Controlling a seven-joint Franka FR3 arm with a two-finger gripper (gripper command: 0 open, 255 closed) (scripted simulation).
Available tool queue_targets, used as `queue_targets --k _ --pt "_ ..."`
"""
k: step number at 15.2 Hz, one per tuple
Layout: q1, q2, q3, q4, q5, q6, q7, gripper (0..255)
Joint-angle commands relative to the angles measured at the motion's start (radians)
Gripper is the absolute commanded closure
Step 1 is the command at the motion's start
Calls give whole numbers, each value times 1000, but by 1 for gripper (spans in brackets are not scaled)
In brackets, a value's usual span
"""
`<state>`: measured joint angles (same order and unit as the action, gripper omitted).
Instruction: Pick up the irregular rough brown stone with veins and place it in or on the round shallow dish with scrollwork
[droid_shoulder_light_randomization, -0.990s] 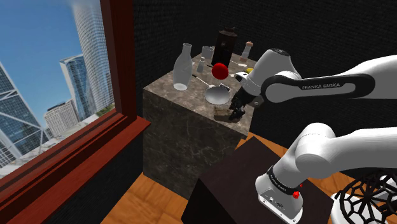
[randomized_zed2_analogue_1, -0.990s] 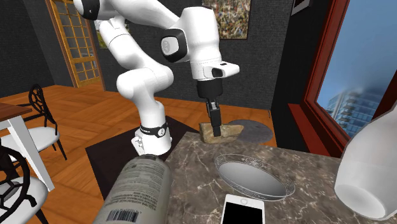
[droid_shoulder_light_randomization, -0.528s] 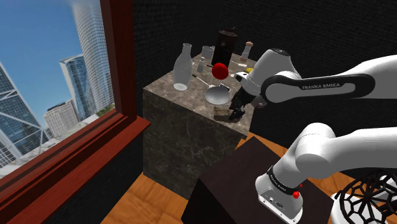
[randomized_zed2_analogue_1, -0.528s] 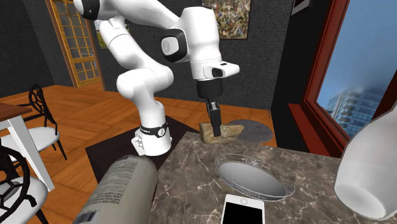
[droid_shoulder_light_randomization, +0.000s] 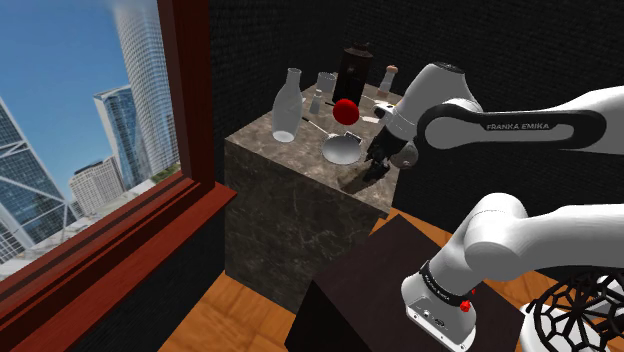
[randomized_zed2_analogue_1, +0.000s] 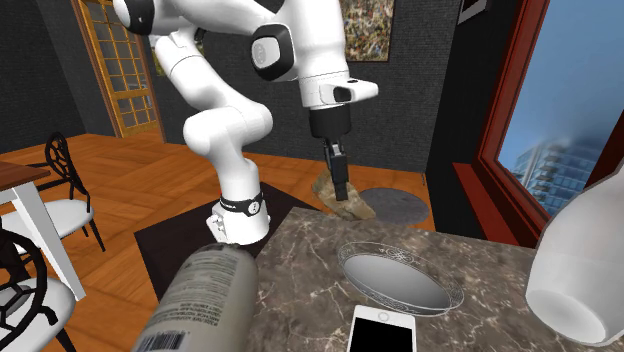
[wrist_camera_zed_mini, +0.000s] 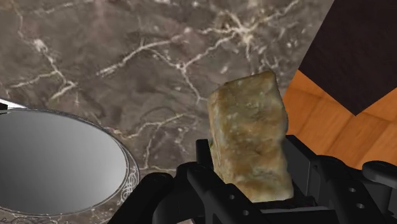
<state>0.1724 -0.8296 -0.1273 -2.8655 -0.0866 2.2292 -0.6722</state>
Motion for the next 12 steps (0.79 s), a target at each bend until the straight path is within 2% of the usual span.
queue_targets --k 1,12 --pt "1 -12 3 22 2 -34 0 255" --pt "8 -46 15 153 14 -199 2 255"
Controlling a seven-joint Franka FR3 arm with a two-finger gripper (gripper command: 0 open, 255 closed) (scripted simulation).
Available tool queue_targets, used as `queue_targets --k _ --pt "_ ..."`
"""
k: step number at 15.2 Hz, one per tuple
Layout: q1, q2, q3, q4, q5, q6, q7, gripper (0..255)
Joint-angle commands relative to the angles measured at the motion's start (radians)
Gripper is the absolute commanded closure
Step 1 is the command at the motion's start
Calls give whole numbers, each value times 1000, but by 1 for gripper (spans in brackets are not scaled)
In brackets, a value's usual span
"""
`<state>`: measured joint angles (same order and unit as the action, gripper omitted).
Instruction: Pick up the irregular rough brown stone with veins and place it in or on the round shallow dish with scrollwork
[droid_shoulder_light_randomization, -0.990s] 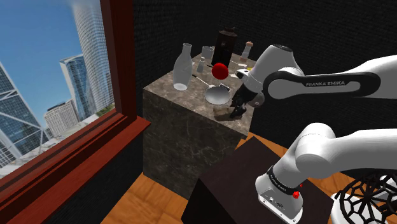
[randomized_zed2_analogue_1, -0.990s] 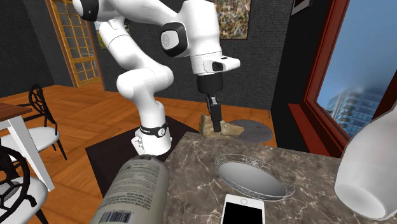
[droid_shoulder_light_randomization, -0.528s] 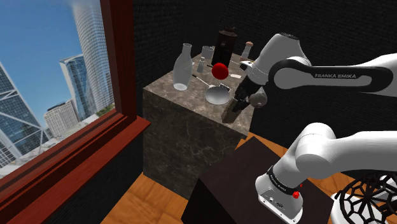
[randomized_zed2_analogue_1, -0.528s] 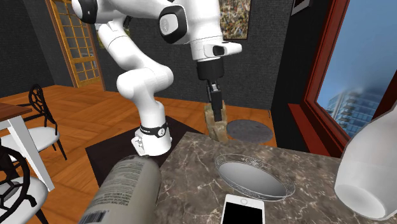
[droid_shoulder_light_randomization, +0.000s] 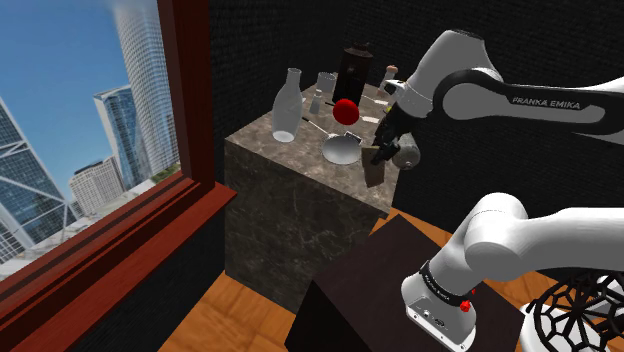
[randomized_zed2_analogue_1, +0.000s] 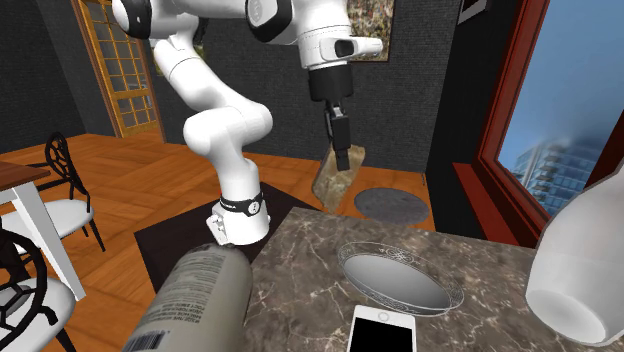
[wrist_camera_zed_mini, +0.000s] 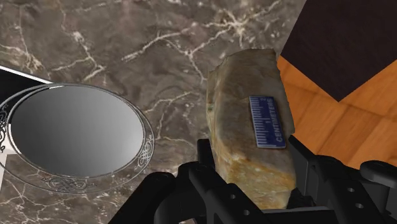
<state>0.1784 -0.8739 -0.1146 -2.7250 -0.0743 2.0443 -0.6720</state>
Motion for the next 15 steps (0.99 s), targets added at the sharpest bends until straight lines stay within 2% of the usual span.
queue_targets --k 1,4,10,15 --pt "2 -3 4 26 3 -28 2 255" --pt "4 -4 6 62 6 -66 2 255" --pt "-14 216 -104 205 -27 15 -107 255" --pt "-7 399 -191 353 -15 53 -201 255"
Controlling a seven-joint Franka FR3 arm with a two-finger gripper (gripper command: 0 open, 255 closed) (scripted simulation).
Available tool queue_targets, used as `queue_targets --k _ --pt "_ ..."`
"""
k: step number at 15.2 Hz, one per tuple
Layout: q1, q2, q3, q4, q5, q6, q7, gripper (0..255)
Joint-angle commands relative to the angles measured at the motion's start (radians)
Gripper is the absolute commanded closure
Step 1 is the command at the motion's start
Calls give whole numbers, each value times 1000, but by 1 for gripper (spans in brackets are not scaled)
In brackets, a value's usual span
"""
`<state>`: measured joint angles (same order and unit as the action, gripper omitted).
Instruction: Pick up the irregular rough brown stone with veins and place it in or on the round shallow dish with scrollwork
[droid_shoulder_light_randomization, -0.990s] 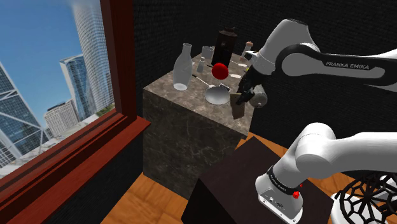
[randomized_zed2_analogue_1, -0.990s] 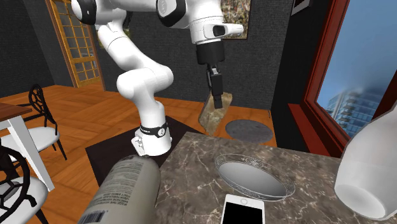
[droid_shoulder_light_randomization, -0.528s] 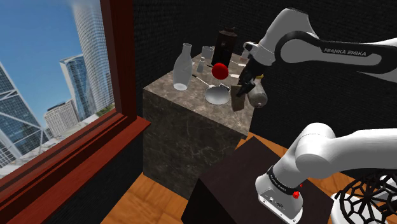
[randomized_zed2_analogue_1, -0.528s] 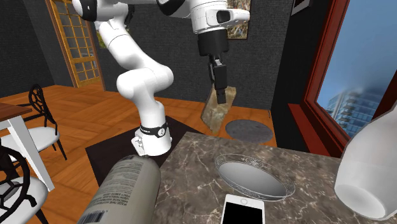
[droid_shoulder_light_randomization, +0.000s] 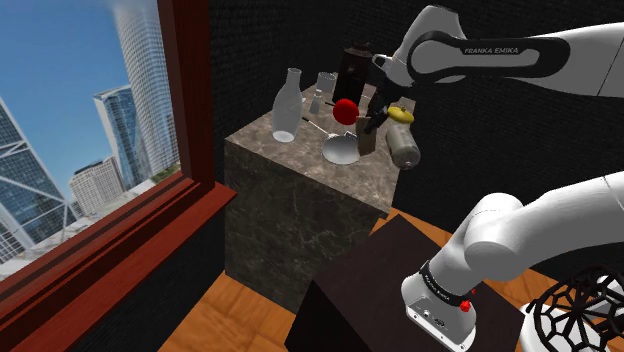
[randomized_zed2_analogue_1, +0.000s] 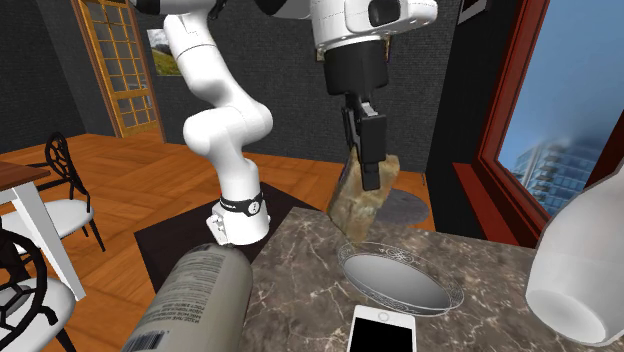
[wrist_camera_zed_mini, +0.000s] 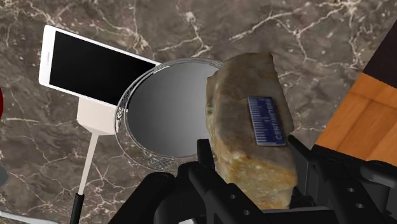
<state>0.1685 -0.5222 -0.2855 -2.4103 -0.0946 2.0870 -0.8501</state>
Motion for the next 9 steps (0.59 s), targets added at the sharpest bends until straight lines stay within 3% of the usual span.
queue_targets --k 1,4,9 --pt "6 84 -38 71 12 15 -43 255" --pt "12 173 -78 152 36 21 -93 255" --pt "12 189 -85 98 39 90 -100 255"
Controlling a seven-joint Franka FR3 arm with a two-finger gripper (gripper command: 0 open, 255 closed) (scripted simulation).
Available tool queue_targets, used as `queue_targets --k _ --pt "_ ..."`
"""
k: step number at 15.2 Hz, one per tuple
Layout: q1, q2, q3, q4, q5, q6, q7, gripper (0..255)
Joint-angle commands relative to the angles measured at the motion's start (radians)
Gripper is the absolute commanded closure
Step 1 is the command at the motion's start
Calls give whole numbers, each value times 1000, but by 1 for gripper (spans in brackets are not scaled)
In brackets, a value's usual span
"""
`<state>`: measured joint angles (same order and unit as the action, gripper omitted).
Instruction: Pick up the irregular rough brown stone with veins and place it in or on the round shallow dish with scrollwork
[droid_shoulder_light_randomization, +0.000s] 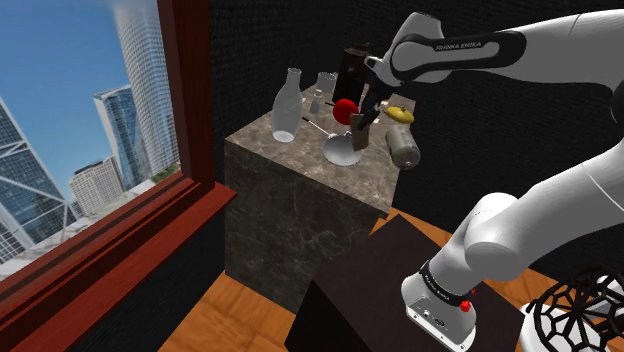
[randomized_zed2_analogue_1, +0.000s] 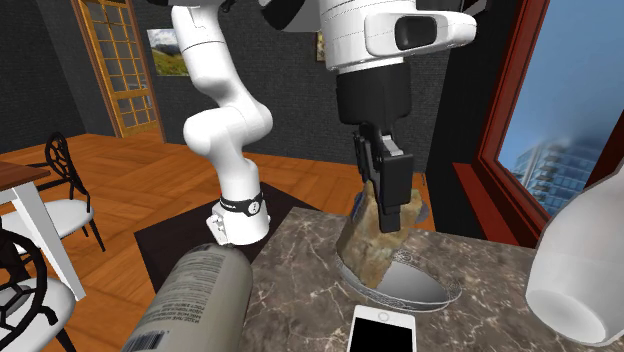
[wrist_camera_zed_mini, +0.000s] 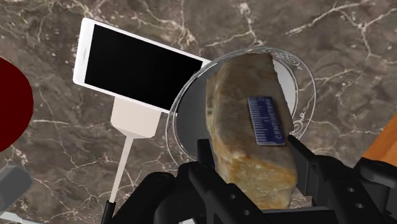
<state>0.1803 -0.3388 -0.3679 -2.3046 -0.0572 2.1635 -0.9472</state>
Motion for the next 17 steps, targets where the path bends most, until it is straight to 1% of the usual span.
queue_targets --k 1,8,16,17 --pt "0 10 -4 -17 3 28 -5 255" --pt "4 49 -18 -89 14 137 -20 255" --pt "2 49 -17 -89 15 137 -21 255" --pt "2 48 -17 -88 14 134 -20 0"
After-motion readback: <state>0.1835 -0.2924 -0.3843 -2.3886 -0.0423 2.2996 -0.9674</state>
